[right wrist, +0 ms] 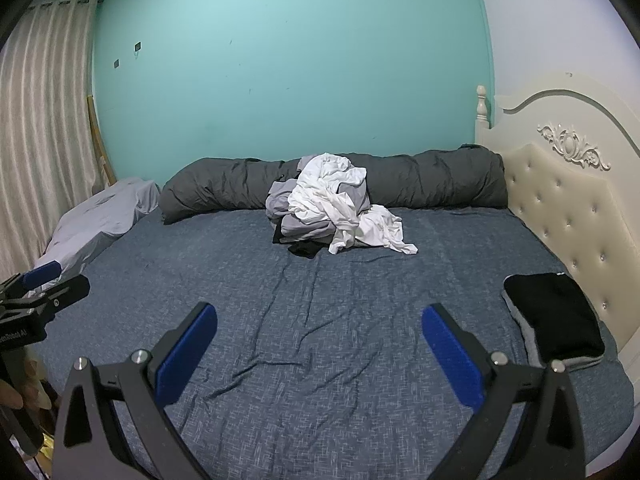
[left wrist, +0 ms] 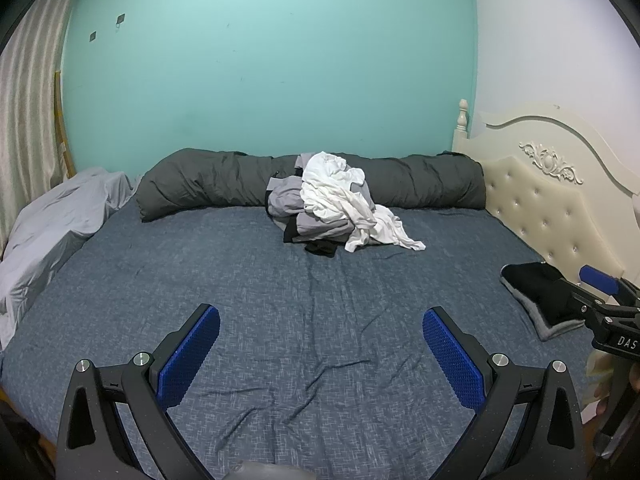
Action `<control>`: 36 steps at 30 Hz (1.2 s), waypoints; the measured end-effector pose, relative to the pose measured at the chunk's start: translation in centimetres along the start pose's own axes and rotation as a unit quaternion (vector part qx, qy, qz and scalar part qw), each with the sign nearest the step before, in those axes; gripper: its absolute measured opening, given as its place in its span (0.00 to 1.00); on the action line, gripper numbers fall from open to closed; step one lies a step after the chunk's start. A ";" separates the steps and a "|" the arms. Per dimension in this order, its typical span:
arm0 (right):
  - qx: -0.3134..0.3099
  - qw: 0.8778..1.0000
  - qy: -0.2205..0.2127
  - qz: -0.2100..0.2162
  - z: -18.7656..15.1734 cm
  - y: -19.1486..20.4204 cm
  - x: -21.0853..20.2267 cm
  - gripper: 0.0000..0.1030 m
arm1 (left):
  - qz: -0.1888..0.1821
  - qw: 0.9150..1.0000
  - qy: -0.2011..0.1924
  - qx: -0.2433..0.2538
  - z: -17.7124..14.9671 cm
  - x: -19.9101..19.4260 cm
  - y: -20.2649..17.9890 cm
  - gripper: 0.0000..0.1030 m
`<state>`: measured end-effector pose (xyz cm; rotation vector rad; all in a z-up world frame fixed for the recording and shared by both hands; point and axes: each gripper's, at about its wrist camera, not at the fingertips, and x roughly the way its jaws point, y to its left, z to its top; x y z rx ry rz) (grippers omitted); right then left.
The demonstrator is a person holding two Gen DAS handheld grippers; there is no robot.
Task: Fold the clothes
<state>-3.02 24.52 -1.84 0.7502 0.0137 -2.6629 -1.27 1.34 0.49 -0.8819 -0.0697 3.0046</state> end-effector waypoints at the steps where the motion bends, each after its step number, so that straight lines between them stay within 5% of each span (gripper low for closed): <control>1: 0.000 1.000 0.000 0.000 0.0 0.0 0.0 1.00 | 0.000 1.000 0.000 0.000 0.0 0.0 0.0 1.00; 24: 0.006 1.000 0.009 0.008 -0.5 -0.4 1.3 1.00 | 0.003 1.000 0.004 -0.004 -0.9 1.1 0.0 1.00; 36: -0.001 0.998 0.050 0.040 -1.7 -1.1 8.7 1.00 | 0.014 0.999 0.029 -0.009 -2.4 8.3 1.4 1.00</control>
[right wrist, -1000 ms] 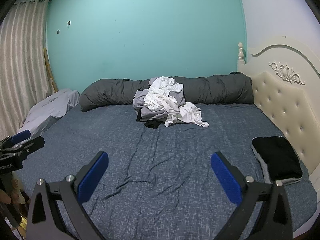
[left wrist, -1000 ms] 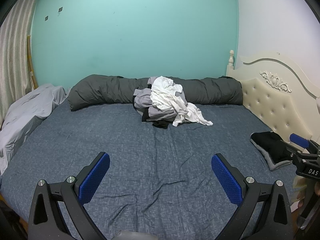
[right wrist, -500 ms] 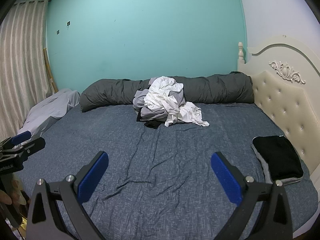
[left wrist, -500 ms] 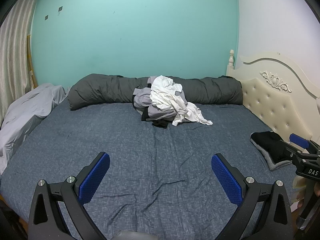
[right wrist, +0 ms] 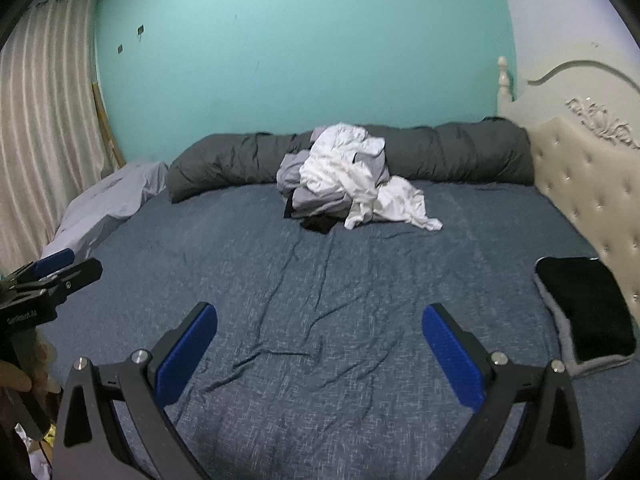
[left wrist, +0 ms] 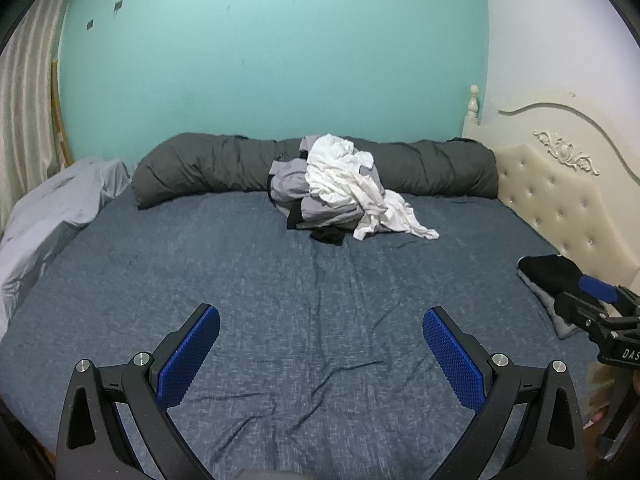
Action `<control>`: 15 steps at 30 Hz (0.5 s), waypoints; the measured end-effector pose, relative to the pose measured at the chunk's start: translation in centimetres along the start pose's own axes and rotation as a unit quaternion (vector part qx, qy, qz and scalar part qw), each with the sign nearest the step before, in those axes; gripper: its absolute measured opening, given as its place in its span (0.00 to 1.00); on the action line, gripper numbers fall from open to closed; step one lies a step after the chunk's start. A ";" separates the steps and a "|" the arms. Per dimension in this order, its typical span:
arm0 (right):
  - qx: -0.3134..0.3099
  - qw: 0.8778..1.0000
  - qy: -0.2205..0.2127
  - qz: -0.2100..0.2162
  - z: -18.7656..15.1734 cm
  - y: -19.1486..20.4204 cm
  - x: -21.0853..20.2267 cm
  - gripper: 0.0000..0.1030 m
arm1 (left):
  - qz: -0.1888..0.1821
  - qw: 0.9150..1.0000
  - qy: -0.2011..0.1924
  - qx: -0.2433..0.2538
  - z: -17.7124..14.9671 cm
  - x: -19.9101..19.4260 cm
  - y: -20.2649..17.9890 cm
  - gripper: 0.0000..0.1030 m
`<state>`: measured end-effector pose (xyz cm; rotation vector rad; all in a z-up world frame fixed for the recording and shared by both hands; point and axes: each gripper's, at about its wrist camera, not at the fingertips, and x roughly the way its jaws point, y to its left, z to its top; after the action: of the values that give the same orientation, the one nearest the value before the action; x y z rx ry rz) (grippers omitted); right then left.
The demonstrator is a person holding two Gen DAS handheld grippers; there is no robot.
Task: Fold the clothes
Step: 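Move the right gripper toward the clothes pile near the grey pillow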
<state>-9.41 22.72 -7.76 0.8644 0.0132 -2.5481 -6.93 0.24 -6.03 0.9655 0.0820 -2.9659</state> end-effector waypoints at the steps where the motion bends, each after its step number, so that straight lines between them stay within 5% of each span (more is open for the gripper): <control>1: 0.000 1.000 0.005 0.001 0.1 -0.2 1.0 1.00 | 0.001 1.000 0.002 -0.001 -0.1 0.9 0.2 1.00; 15: -0.006 0.999 0.041 -0.009 3.3 -4.3 17.4 1.00 | 0.009 0.998 0.036 -0.055 -1.8 16.1 4.7 1.00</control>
<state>-25.32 18.98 -15.79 0.9689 0.0621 -2.5254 -18.66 -4.38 -17.17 1.0516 0.2335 -2.8751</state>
